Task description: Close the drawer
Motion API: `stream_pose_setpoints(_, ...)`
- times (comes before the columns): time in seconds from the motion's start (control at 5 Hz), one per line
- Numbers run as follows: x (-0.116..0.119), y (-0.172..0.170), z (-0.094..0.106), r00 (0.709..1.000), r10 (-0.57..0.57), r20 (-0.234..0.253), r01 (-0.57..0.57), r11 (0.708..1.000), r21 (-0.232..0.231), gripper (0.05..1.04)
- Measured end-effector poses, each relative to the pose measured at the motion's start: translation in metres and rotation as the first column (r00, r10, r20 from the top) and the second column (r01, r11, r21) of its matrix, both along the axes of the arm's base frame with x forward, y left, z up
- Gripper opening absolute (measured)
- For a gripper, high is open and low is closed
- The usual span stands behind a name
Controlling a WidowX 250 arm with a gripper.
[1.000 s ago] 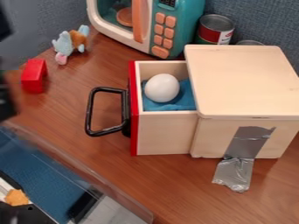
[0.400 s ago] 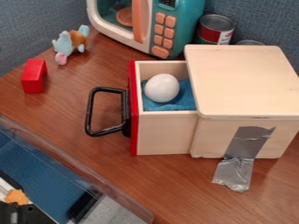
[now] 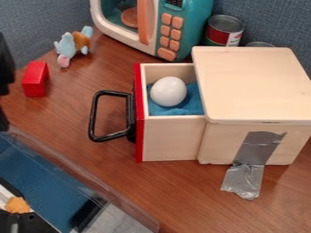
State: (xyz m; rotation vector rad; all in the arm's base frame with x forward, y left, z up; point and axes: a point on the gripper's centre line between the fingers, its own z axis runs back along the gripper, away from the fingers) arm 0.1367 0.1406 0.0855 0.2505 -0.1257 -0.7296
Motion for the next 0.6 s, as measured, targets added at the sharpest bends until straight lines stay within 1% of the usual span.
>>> stream_pose_setpoints(0.2,0.01,-0.001,-0.015,1.0,0.004,-0.027,-0.004,1.0,0.02,0.999)
stream_pose_setpoints(0.4,0.022,0.004,-0.023,0.997,0.039,-0.069,-0.039,0.999,0.006,0.999)
stream_pose_setpoints(0.6,0.039,0.01,-0.028,0.991,0.095,-0.099,-0.097,0.995,-0.019,0.999)
